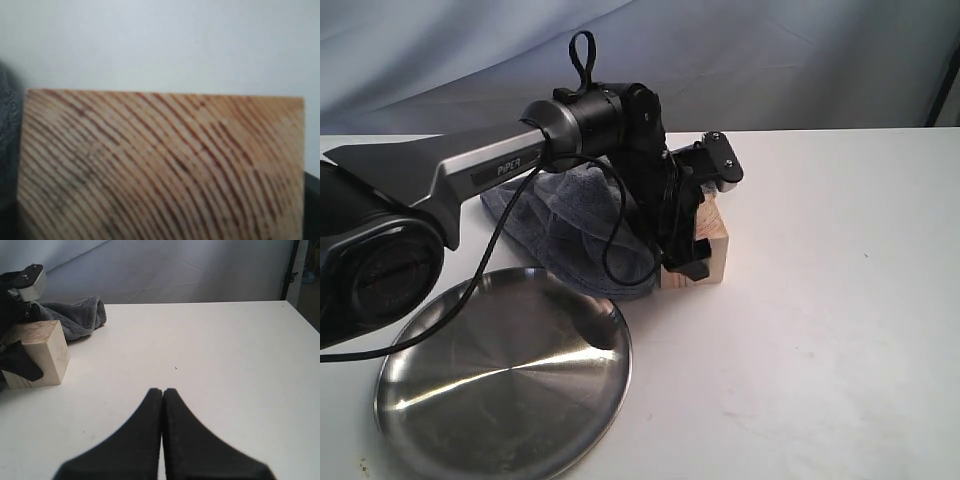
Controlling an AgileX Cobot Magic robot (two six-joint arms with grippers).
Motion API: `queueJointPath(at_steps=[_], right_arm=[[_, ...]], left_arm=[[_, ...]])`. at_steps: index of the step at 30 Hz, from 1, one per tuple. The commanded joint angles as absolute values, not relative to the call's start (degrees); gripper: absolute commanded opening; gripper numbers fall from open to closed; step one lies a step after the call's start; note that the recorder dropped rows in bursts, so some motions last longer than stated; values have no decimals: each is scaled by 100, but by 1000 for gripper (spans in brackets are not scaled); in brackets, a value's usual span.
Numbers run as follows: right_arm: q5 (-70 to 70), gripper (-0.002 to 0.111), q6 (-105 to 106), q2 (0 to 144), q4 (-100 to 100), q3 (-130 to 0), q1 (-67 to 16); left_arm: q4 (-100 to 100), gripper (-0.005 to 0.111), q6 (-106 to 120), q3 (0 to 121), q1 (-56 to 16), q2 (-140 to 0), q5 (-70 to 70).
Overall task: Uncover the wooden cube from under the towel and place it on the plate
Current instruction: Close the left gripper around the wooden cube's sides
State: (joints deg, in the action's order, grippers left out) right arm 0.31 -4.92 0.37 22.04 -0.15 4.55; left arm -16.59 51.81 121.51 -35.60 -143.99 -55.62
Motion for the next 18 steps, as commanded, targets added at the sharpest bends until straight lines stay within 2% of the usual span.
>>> queueJointPath(at_steps=[1, 18], right_arm=[[99, 3, -515, 0, 2232, 0, 455], [99, 3, -515, 0, 2232, 0, 455]], left_arm=[[-1792, 0, 4438, 12096, -3604, -14475, -5544], [-1956, 0, 3599, 12096, -3604, -13623, -5577]])
